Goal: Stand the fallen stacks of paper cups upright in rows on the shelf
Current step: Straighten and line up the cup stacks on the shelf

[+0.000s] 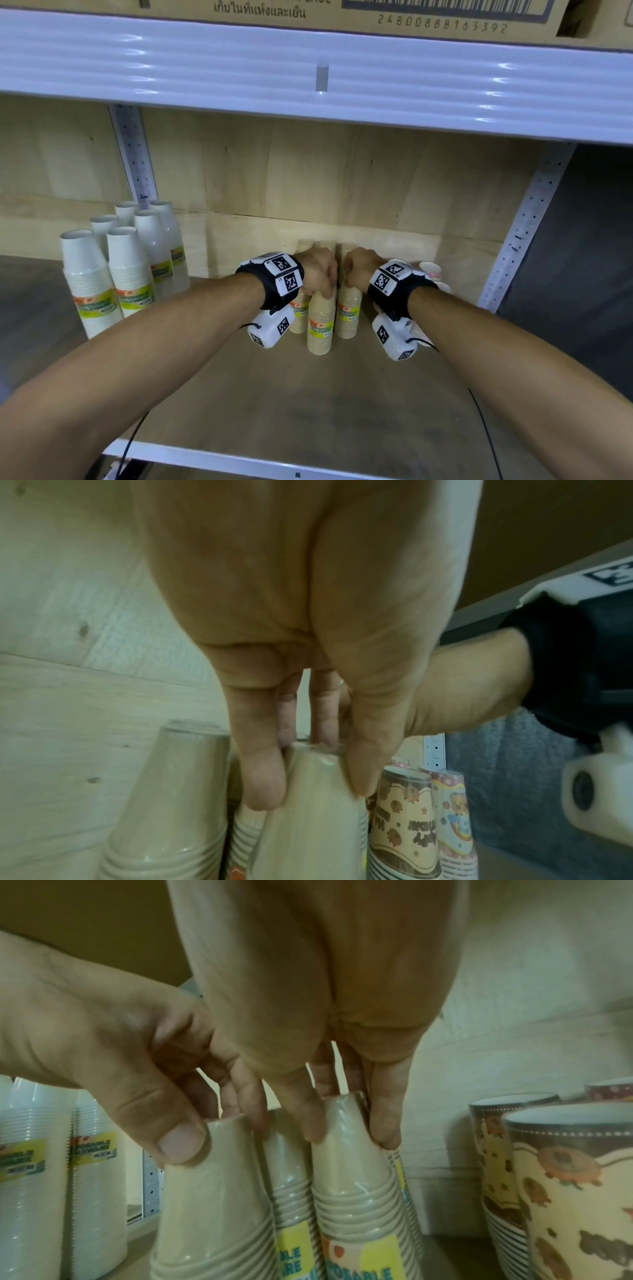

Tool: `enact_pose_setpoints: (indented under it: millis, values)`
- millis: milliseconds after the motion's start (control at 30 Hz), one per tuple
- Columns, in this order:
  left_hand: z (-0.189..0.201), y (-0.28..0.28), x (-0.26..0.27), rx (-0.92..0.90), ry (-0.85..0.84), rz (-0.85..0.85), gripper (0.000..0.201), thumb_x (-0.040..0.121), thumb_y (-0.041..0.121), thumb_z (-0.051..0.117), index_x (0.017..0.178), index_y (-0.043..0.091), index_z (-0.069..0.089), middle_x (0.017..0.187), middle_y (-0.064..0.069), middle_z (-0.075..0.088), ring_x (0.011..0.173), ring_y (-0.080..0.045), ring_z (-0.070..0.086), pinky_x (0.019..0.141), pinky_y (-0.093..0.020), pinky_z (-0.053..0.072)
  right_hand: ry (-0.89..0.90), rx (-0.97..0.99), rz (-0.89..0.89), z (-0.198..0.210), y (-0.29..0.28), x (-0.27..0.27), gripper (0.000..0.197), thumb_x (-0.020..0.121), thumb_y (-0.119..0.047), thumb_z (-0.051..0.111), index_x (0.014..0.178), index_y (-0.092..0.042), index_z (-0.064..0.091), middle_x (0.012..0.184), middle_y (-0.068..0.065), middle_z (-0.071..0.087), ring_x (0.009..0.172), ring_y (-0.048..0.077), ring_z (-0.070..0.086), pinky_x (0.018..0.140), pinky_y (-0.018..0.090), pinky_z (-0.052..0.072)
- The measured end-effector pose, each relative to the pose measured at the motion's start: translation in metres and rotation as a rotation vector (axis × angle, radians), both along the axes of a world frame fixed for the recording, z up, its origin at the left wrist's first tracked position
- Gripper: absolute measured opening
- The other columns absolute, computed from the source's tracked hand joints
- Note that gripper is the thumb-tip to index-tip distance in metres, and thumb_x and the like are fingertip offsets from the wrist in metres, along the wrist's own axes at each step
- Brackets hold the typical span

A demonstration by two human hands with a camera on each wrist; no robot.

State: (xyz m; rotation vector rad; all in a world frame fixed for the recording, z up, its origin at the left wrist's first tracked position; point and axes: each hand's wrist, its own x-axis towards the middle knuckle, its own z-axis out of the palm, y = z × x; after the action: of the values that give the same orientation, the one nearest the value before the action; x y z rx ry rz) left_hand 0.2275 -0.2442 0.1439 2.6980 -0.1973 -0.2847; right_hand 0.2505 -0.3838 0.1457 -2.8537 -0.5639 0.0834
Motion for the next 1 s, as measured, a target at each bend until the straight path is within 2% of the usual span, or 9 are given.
enact_pose_setpoints:
  millis: [167,300,400,467,567,600,733,867,1000]
  values:
    - [-0.001,-0.001,0.002,-0.004,0.005,-0.008,0.027,0.081,0.013,0.077,0.108,0.012,0.069,0.102,-0.004,0.065,0.08,-0.014,0.063,0.051,-0.019,0.05,0.038,0.003,-0.015,0.002,-0.001,0.001,0.029,0.091,-0.012,0.062,0.119,-0.005,0.064,0.12,0.012,0.064,0.104,0.025,0.062,0.073,0.025,0.04]
    - [0.002,0.0,0.001,0.023,0.011,-0.022,0.028,0.08,0.017,0.078,0.107,0.014,0.07,0.105,-0.008,0.069,0.093,-0.025,0.069,0.067,-0.03,0.059,0.043,0.009,-0.036,0.003,-0.002,0.002,0.03,0.09,-0.011,0.062,0.12,-0.005,0.064,0.121,0.011,0.064,0.108,0.025,0.062,0.078,0.028,0.046]
    - [0.006,0.002,-0.001,0.019,0.009,-0.022,0.029,0.081,0.019,0.077,0.109,0.014,0.069,0.107,-0.006,0.068,0.092,-0.024,0.069,0.074,-0.034,0.059,0.027,0.025,-0.046,0.006,-0.002,0.001,0.033,0.088,-0.013,0.064,0.12,-0.007,0.064,0.12,0.011,0.064,0.107,0.025,0.062,0.08,0.028,0.049]
    - [0.013,0.004,-0.003,0.035,-0.019,-0.013,0.031,0.081,0.024,0.078,0.109,0.017,0.069,0.101,-0.001,0.066,0.08,-0.017,0.066,0.067,-0.028,0.057,0.004,0.032,-0.061,0.012,0.001,0.001,0.031,0.086,-0.013,0.064,0.116,-0.006,0.065,0.116,0.01,0.064,0.101,0.026,0.063,0.074,0.027,0.05]
    - [0.028,0.01,-0.006,0.055,-0.054,0.007,0.029,0.078,0.028,0.079,0.105,0.022,0.067,0.091,0.002,0.063,0.067,-0.012,0.059,0.058,-0.022,0.049,-0.031,0.037,-0.076,0.024,0.006,0.0,0.008,0.079,-0.01,0.062,0.087,-0.007,0.064,0.095,0.008,0.062,0.079,0.023,0.061,0.052,0.021,0.04]
    - [0.034,0.014,-0.007,0.051,-0.061,0.019,0.028,0.078,0.027,0.079,0.104,0.023,0.067,0.091,0.001,0.064,0.067,-0.014,0.06,0.058,-0.023,0.05,-0.044,0.046,-0.075,0.029,0.008,0.0,0.009,0.079,-0.01,0.063,0.088,-0.008,0.063,0.094,0.008,0.06,0.083,0.025,0.062,0.054,0.021,0.04]
    - [0.062,0.034,-0.013,0.051,-0.105,0.075,0.031,0.077,0.028,0.08,0.104,0.022,0.068,0.091,-0.001,0.064,0.074,-0.018,0.064,0.065,-0.027,0.055,-0.089,0.104,-0.038,0.046,0.02,-0.004,0.038,0.085,-0.016,0.066,0.122,-0.009,0.058,0.119,0.009,0.056,0.107,0.026,0.059,0.074,0.025,0.044]
    - [0.091,0.061,-0.028,0.075,-0.153,0.136,0.032,0.079,0.031,0.079,0.107,0.024,0.065,0.084,0.0,0.063,0.074,-0.019,0.065,0.063,-0.026,0.053,-0.117,0.128,0.052,0.058,0.048,-0.01,0.041,0.082,-0.023,0.069,0.12,-0.012,0.059,0.122,0.008,0.056,0.104,0.026,0.059,0.079,0.03,0.049]
    - [0.11,0.1,-0.048,0.098,-0.184,0.223,0.031,0.076,0.034,0.081,0.103,0.027,0.066,0.091,-0.004,0.066,0.077,-0.02,0.066,0.061,-0.025,0.052,-0.139,0.128,0.148,0.07,0.085,-0.025,0.04,0.08,-0.025,0.071,0.117,-0.012,0.061,0.118,0.007,0.06,0.101,0.026,0.06,0.079,0.031,0.05]
